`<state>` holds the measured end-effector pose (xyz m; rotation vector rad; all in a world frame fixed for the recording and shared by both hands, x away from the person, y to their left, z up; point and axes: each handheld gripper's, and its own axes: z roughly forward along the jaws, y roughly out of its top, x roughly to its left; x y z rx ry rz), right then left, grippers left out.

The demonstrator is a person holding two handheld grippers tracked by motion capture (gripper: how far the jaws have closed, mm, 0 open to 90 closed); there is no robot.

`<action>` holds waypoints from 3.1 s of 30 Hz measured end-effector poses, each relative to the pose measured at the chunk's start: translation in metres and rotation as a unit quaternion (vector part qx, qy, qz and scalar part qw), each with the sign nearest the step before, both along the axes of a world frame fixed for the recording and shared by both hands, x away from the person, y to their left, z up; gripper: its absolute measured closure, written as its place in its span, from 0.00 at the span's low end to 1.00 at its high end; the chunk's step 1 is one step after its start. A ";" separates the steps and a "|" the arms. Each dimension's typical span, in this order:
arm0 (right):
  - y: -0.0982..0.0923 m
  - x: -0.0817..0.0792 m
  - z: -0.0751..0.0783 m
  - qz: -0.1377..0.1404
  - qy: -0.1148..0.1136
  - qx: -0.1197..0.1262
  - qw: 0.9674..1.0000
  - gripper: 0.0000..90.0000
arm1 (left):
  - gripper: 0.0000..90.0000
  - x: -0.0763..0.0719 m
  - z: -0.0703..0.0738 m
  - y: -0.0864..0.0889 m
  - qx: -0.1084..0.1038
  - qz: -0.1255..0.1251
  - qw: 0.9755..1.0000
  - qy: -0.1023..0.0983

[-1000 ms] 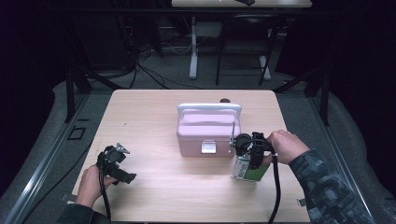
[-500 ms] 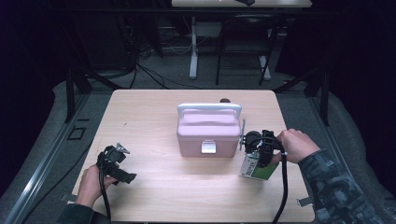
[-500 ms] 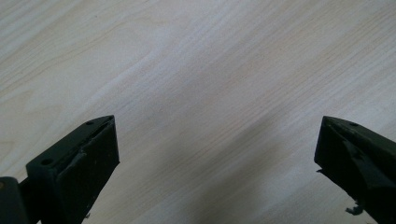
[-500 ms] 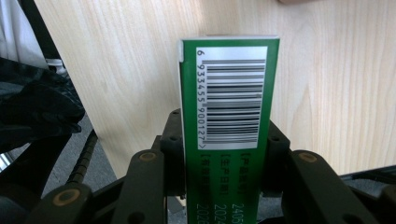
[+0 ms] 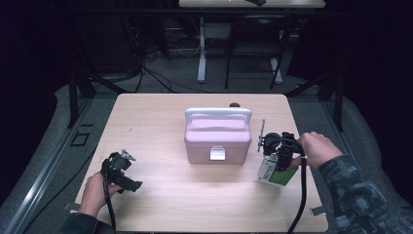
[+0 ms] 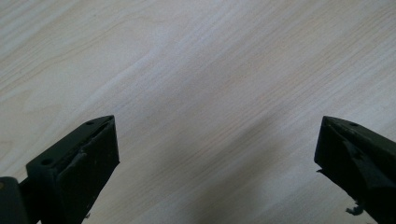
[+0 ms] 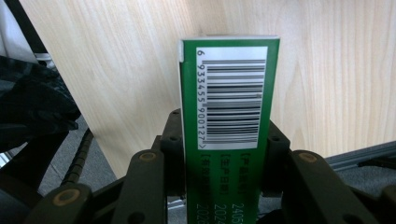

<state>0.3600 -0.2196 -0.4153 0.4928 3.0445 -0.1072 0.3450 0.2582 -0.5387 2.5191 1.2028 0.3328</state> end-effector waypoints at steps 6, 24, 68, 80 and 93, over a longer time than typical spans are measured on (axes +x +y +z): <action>-0.008 0.005 -0.001 -0.013 0.002 -0.001 1.000 0.70 | 0.00 0.000 0.000 0.000 -0.001 0.000 1.000 0.000; -0.030 0.026 0.001 -0.056 -0.001 0.000 0.998 0.70 | 0.00 0.000 0.000 0.000 0.000 0.000 1.000 0.000; -0.044 0.076 -0.026 -0.191 0.009 0.008 0.981 0.69 | 0.00 0.000 -0.001 0.000 0.000 -0.002 1.000 0.003; -0.045 0.076 -0.027 -0.200 0.005 0.026 0.979 0.64 | 0.00 0.000 -0.001 0.000 0.001 -0.003 1.000 0.003; -0.059 0.069 -0.027 -0.211 -0.011 0.073 0.975 0.30 | 0.00 0.000 -0.001 0.000 0.001 -0.004 1.000 0.004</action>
